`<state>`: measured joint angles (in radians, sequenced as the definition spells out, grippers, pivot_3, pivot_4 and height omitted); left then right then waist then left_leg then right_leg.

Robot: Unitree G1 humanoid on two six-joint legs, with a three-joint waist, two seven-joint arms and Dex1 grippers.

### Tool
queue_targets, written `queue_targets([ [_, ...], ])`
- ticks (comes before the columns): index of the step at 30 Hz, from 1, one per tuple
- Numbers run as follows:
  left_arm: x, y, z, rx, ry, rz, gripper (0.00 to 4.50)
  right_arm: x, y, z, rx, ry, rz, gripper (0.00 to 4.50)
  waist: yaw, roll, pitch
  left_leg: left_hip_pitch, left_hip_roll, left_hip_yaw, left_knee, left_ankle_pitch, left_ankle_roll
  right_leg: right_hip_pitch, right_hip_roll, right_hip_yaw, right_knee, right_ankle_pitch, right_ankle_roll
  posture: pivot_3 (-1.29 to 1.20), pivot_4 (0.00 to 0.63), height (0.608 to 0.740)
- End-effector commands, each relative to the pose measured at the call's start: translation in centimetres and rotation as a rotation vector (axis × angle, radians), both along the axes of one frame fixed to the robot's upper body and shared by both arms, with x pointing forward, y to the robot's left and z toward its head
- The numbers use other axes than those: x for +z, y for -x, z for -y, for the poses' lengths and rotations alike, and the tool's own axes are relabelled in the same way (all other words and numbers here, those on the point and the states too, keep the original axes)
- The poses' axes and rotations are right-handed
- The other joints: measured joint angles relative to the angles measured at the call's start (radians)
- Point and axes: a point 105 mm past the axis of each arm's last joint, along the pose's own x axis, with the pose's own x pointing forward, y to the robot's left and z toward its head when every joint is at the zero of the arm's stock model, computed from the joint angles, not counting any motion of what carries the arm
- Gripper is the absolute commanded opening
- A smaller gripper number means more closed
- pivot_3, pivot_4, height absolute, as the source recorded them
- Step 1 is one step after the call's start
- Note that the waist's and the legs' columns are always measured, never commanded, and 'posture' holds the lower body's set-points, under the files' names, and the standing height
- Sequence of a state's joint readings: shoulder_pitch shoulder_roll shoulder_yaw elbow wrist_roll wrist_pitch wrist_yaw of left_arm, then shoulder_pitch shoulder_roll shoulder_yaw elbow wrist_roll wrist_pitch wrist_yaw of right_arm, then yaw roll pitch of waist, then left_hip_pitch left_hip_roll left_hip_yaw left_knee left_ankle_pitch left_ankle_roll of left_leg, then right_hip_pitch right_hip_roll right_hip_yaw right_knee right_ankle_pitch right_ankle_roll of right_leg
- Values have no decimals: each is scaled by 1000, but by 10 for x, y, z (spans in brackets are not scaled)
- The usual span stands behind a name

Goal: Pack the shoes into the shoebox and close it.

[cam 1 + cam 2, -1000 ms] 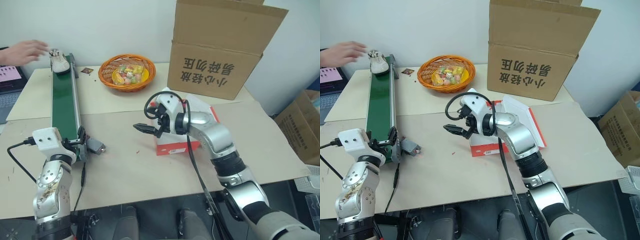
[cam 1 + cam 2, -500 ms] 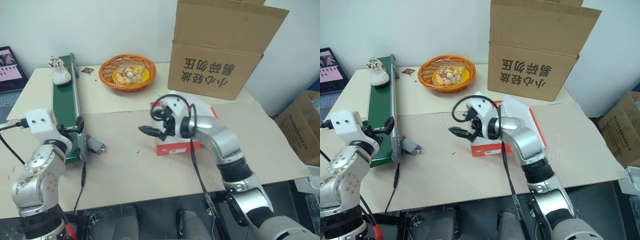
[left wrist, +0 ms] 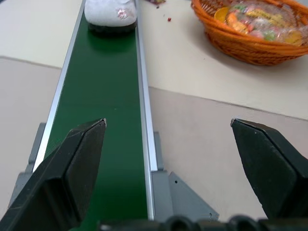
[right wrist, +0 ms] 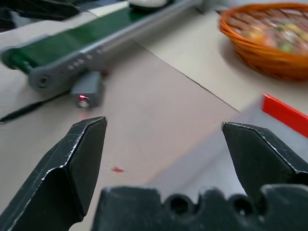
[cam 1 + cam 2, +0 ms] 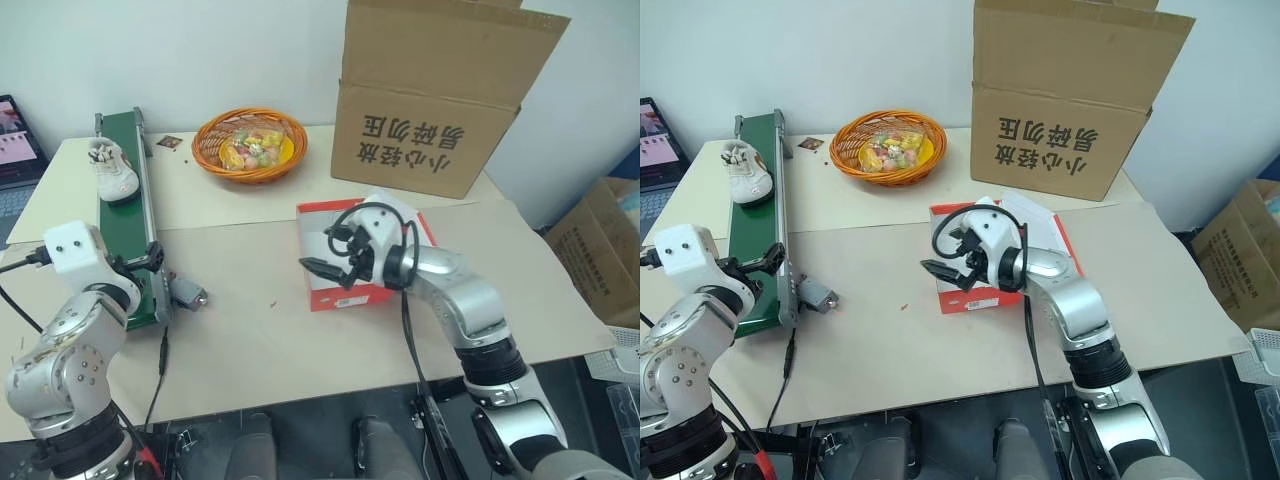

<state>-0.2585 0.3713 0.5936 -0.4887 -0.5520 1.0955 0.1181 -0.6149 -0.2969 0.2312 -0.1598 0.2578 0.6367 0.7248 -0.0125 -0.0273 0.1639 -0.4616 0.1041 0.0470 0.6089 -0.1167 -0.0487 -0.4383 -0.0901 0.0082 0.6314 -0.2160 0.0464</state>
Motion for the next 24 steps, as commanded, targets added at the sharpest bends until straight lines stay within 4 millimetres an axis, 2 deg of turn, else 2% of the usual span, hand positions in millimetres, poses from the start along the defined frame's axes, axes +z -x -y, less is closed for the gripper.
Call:
queue_targets([
  [1, 10, 1, -7, 36, 0, 10, 4463, 17, 8, -6, 69, -4, 88, 4500, 3, -1, 0, 0, 0, 0, 0, 0, 0, 0, 0, 0, 0, 0, 0, 0, 150, 720],
  [6, 11, 3, -11, 53, 6, -27, 4463, 13, 13, -10, 102, 0, 79, 4500, 2, -2, 0, 0, 0, 0, 0, 0, 0, 1, 0, 0, -1, 0, 0, 0, 150, 720],
  [14, 21, 9, -33, 143, -112, -114, 4463, 11, 17, -15, 110, -6, 72, 4500, 0, -3, 0, 0, 0, 0, 0, 0, 0, 0, 0, 0, 0, 0, 0, 0, 150, 720],
  [24, 23, 6, -37, 142, -143, -129, 4463, 13, 22, -20, 124, -27, 66, 4500, 1, -3, 0, 0, 0, 0, 0, 0, 0, 0, -1, 0, 0, 1, 0, 0, 150, 720],
])
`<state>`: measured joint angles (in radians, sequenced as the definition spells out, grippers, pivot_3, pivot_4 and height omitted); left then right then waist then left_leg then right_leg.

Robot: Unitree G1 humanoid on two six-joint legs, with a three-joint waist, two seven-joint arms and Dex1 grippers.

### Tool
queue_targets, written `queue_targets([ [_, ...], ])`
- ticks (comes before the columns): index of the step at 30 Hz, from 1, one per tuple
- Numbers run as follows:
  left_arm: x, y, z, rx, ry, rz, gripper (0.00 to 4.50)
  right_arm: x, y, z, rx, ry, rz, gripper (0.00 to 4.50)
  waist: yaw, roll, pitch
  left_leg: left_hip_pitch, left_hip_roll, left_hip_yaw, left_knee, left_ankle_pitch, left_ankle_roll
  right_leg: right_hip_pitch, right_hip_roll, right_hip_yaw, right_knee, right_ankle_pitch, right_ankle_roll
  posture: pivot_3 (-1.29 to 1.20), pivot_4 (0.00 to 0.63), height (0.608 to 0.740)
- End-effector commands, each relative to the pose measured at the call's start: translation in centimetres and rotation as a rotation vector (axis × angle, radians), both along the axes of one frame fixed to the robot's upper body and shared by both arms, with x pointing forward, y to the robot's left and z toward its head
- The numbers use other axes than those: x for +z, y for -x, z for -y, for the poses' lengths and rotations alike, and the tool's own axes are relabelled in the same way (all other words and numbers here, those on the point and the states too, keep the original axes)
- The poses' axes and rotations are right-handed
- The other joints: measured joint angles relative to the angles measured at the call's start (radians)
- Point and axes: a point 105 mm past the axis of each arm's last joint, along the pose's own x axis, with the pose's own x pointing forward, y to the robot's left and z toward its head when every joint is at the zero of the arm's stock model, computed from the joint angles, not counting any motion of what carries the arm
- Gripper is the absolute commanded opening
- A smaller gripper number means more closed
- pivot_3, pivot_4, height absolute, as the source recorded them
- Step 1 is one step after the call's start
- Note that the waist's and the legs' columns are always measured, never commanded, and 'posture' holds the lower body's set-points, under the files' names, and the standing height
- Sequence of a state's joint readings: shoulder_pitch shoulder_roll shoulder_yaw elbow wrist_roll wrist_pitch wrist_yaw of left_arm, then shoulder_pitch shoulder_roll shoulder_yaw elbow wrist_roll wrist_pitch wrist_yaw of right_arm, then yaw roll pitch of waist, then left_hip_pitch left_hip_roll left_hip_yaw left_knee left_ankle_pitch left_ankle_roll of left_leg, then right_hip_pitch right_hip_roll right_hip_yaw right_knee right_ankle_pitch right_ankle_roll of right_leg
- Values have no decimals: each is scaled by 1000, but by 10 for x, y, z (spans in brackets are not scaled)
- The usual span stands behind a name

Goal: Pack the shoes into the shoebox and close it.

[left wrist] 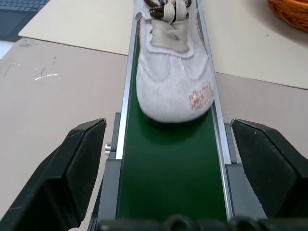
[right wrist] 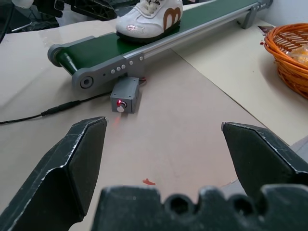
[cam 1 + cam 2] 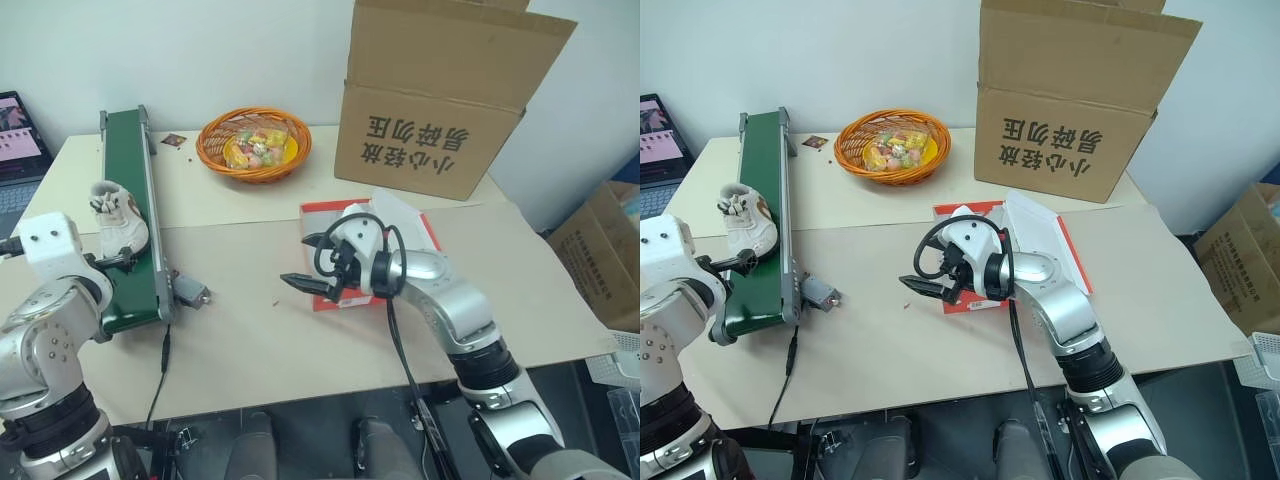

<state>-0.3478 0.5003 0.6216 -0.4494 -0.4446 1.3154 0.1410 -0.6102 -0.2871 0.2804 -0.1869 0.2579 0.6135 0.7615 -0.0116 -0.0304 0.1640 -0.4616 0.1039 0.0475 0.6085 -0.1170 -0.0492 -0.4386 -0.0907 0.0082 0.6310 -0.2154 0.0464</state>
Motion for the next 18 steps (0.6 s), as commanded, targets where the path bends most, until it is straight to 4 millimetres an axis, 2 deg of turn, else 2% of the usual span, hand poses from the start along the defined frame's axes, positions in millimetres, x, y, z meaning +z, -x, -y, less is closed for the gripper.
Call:
queue_targets([
  [1, 14, -2, -4, 8, -45, 33, 4463, 14, 9, -5, 32, -43, 44, 4500, -1, 0, 0, 0, 0, 0, 0, 0, 0, 0, 0, 0, 0, 0, 0, 0, 150, 720],
  [7, 13, -4, -3, 8, -48, 26, 4463, 19, 11, -7, 39, -55, 51, 4500, 0, 0, 0, 0, 0, 0, 0, 0, 0, 0, 0, 0, 0, 0, 0, 0, 150, 720],
  [12, -29, 3, 0, 13, 97, -90, 4463, 47, 16, -7, 57, -138, 75, 4500, -1, 0, 0, 0, 0, 0, 0, 0, 0, 0, 0, 0, 0, 0, 0, 0, 150, 720],
  [18, -38, 3, 13, -2, 173, -98, 4463, 72, 17, -6, 62, -207, 95, 4500, 4, -2, 0, 1, 0, -1, 0, 0, 0, 1, 0, 0, 1, 0, 0, 0, 150, 720],
])
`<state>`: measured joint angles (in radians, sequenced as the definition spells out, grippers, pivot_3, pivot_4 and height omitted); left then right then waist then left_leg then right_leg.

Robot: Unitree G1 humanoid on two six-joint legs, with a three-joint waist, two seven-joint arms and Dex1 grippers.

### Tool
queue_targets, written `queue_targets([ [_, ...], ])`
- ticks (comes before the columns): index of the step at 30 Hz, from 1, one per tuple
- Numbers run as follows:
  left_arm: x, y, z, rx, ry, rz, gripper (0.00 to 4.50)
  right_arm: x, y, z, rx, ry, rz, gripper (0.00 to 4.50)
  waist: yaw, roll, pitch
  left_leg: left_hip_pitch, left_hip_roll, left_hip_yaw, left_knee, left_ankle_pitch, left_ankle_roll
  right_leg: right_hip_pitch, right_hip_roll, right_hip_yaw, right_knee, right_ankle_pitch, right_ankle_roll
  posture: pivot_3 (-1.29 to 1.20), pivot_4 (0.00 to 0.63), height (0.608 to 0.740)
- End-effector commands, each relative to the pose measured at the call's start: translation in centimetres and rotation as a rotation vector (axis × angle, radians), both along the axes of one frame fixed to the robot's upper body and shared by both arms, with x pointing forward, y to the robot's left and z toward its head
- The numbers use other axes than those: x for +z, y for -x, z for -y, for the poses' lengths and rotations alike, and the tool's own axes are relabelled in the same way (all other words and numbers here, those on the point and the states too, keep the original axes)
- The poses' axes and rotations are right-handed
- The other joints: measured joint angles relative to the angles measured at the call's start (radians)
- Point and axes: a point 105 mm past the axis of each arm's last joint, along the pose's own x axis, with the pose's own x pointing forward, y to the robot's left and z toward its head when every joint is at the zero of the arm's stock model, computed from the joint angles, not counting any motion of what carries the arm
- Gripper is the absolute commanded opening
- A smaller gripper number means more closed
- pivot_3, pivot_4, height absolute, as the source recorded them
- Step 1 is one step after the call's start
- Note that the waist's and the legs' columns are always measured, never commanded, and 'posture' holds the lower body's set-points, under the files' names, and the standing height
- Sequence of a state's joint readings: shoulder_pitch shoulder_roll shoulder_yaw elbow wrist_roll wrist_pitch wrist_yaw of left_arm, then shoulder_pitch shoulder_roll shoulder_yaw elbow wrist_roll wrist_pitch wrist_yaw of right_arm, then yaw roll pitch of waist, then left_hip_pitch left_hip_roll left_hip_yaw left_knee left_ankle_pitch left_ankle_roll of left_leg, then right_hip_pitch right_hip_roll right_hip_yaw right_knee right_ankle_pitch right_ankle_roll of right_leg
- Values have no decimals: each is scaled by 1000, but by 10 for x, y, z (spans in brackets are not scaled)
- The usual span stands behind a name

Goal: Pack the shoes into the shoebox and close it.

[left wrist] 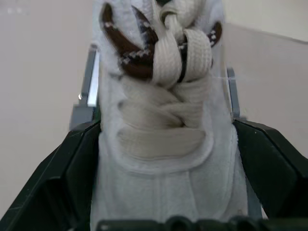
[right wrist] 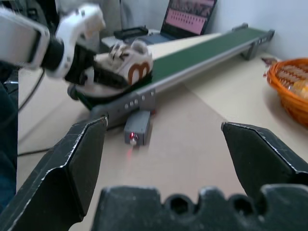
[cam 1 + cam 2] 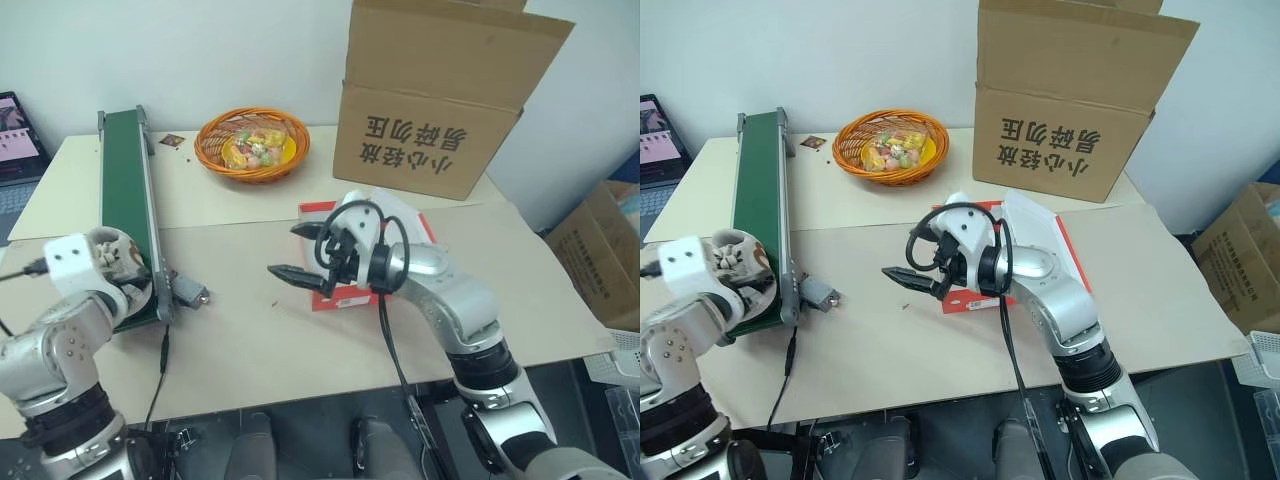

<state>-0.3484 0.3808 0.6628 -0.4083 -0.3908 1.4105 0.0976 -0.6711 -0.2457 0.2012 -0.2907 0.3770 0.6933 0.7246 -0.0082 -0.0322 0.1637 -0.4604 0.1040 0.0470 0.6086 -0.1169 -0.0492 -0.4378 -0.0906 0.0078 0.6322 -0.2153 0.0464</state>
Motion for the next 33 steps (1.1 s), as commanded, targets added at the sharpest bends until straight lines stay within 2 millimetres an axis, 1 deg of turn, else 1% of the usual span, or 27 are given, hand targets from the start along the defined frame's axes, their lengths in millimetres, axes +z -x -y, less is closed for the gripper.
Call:
queue_targets([
  [1, 7, -1, 2, 6, 5, 31, 4217, 26, 5, 2, 9, -68, 52, 4500, 2, 0, 0, 0, 0, 0, 0, 0, 0, 0, 0, 0, 0, 0, 0, 0, 150, 720],
  [6, 13, -3, 1, 8, -17, 46, 2930, 25, 4, 3, -1, -64, 49, 4500, 6, 0, 0, 0, 0, 0, 0, 0, 0, 0, 0, 0, 0, 1, -1, 0, 150, 720],
  [7, 13, -3, 1, 7, -20, 44, 2577, 25, 4, 3, -2, -61, 50, 4500, 7, 0, 0, 0, 0, 0, 0, 0, 0, 0, 0, 0, 0, 1, -1, 0, 150, 720],
  [9, 13, -2, 1, 7, -29, 42, 2083, 24, 4, 3, -2, -59, 51, 4500, 11, 0, 0, 0, 0, 0, 0, 0, 0, 0, 0, 0, 0, 1, -1, 0, 150, 720],
  [11, 14, -2, 1, 7, -32, 43, 1459, 25, 4, 2, -1, -61, 51, 4500, 14, 0, 0, 0, 0, 0, 0, 0, 0, 0, 0, 0, 0, 1, -1, 0, 150, 720],
  [14, 22, -6, 3, 0, -66, 69, 806, 24, 4, 2, -3, -61, 49, 4500, 20, 0, 0, 0, 0, 0, 0, 0, 0, 0, 0, 0, 0, 1, -1, 0, 150, 720],
  [15, 26, -8, 4, -2, -77, 86, 806, 24, 3, 2, -5, -60, 48, 4500, 21, 0, 0, 0, 0, 0, 0, 0, 0, 0, 0, 0, 0, 1, -1, 0, 150, 720],
  [18, 57, -17, 7, -24, -222, 197, 806, 23, 1, 3, -15, -57, 47, 4500, 21, -1, 0, 0, 0, 0, 0, 0, 0, 0, -1, -1, 0, 1, -1, 0, 150, 720],
  [20, 76, -22, 15, -47, -254, 293, 806, 23, 0, 3, -17, -58, 44, 4500, 20, -2, 0, -1, 0, 0, 0, 0, 0, 0, 0, 0, -1, 1, -1, 0, 150, 720],
  [22, 88, -27, 26, -92, -313, 329, 806, 22, -1, 4, -22, -59, 39, 4500, 19, -3, 1, -2, 0, 1, 0, 0, 0, -1, 0, 0, -2, 1, -1, 0, 150, 720],
  [24, 89, -31, 36, -135, -366, 323, 806, 21, -5, 4, -38, -60, 34, 4500, 18, -3, 1, -2, 0, 1, -1, 0, 0, -1, 0, 0, -2, 4, -6, 0, 150, 720],
  [27, 87, -35, 51, -204, -403, 328, 806, 23, -20, 5, -117, -111, -14, 4500, 14, -3, 1, -2, 0, 1, -1, 0, 0, -2, 0, 0, -2, 5, -6, 0, 150, 720],
  [29, 93, -39, 81, -342, -349, 422, 806, 28, -34, 8, -170, -213, -116, 4500, 12, -3, 1, -2, 0, 1, 0, 0, 0, -2, 0, 0, -1, 5, -6, 0, 150, 720],
  [30, 94, -39, 90, -390, -328, 450, 806, 29, -37, 8, -181, -248, -154, 4500, 11, -3, 1, -2, 0, 1, 0, 0, 0, -2, 0, 0, -1, 5, -6, 0, 150, 720],
  [31, 94, -38, 105, -467, -305, 479, 806, 29, -45, 11, -207, -302, -235, 4500, 10, -3, 1, -2, 0, 1, 0, 0, 0, -2, 0, 0, -1, 5, -6, 0, 150, 720],
  [33, 93, -36, 120, -553, -278, 508, 806, 26, -55, 13, -233, -359, -354, 4500, 11, -3, 1, -2, 0, 1, 0, 0, 0, -1, 0, 0, -1, 5, -6, 0, 150, 720],
])
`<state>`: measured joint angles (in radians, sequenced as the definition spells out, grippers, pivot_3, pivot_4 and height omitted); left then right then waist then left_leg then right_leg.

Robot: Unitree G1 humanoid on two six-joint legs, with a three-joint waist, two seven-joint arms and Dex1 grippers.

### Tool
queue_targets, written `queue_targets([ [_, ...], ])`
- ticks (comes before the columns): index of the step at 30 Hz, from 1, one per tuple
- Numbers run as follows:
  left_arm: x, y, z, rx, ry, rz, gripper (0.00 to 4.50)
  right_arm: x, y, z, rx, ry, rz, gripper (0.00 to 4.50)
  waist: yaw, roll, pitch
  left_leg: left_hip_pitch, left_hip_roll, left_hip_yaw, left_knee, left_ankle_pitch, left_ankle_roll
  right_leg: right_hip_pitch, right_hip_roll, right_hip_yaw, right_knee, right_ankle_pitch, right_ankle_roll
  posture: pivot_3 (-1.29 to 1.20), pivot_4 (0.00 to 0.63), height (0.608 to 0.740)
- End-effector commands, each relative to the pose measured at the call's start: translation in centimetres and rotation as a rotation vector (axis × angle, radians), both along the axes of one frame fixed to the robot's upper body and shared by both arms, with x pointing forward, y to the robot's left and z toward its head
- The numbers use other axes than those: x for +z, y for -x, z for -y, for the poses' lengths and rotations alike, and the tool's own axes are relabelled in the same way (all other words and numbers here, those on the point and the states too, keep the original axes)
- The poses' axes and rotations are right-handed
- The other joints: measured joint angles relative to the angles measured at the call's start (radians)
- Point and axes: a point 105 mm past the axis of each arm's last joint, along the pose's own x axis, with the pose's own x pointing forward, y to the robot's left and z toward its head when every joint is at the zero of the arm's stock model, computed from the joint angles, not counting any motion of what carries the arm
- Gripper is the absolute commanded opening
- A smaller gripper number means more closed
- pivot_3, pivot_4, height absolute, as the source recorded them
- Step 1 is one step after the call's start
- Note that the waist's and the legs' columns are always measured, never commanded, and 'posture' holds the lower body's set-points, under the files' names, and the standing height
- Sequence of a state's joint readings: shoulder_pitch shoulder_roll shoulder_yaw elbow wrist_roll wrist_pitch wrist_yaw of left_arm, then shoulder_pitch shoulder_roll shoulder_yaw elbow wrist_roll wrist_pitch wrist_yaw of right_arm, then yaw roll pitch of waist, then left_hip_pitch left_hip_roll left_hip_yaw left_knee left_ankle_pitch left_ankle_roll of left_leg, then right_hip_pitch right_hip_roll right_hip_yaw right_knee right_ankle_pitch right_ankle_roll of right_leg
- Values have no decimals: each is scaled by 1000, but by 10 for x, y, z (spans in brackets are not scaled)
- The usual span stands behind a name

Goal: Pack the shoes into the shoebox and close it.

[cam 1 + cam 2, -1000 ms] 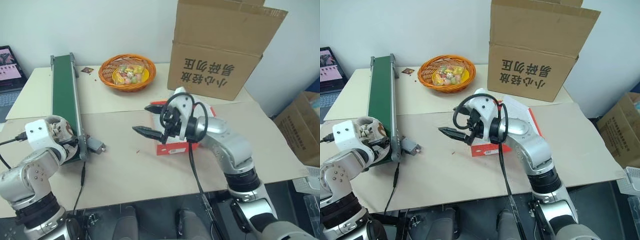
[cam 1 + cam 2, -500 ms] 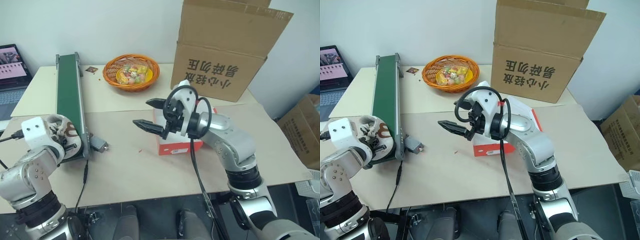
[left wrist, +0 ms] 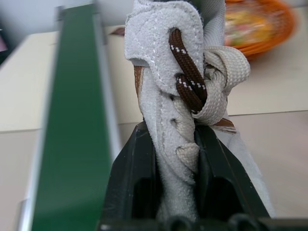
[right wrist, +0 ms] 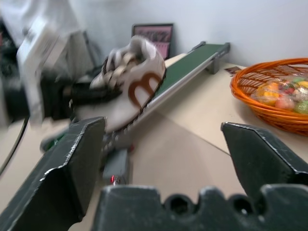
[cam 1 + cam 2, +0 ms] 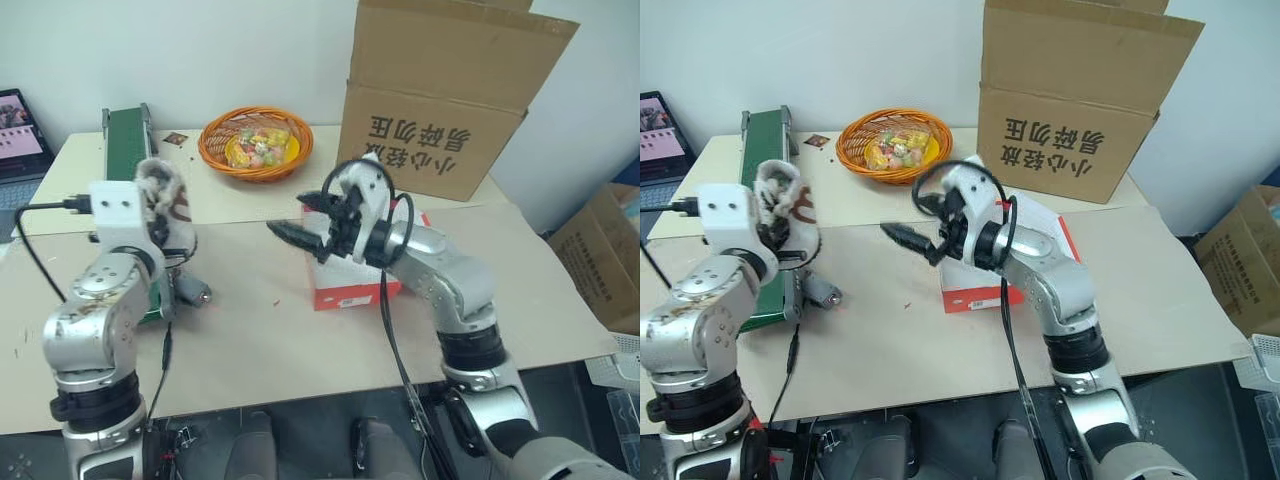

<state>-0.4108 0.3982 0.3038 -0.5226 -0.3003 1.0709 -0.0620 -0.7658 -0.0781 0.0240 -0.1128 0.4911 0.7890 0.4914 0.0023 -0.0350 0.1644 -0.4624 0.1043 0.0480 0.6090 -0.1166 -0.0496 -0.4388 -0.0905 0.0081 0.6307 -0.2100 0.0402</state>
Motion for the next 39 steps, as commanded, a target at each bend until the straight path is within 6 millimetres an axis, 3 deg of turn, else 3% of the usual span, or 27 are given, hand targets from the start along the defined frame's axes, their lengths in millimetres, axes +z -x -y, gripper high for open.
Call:
queue_targets([
  [1, 24, 10, 41, -233, 23, 147, 806, 5, -13, 7, -4, -154, -212, 4500, 0, 0, 0, 0, 0, 0, 0, 0, 0, 0, 0, 0, -1, 1, -1, 0, 150, 720],
  [7, 30, 12, 72, -393, 104, 207, 806, -11, -21, 6, 38, -217, -458, 4500, -3, 0, 0, -1, 0, 0, 0, 1, 2, 0, 0, 0, 0, 3, 2, 0, 150, 720],
  [16, 22, 12, 101, -513, 84, 164, 806, 17, -29, 0, 92, -371, -517, 4500, -16, 0, 0, -2, 0, -1, 0, 5, 8, 0, 1, 1, 0, 3, 4, 0, 150, 720],
  [27, 27, 10, 120, -581, 73, 182, 806, 20, -29, -20, 111, -319, -506, 4500, -17, 0, 0, -4, 0, -2, 1, 5, 8, -1, 1, 0, -1, 3, 4, 0, 150, 720],
  [30, 28, 12, 125, -588, 74, 187, 768, 26, -29, -19, 109, -346, -485, 3759, -16, 0, 0, -4, 0, -3, 1, 5, 8, -1, 1, 0, -1, 3, 4, 0, 150, 720],
  [35, 21, 11, 124, -577, 52, 167, 768, 34, -28, -16, 111, -376, -468, 2144, -17, 0, 0, -5, 0, -3, 1, 5, 8, -2, 1, 0, -1, 3, 4, 0, 150, 720],
  [39, 20, 9, 123, -571, 21, 172, 768, 35, -28, -17, 118, -372, -473, 1268, -17, 0, 0, -5, 0, -3, 1, 5, 8, -2, 1, 0, -1, 3, 4, 0, 150, 720],
])
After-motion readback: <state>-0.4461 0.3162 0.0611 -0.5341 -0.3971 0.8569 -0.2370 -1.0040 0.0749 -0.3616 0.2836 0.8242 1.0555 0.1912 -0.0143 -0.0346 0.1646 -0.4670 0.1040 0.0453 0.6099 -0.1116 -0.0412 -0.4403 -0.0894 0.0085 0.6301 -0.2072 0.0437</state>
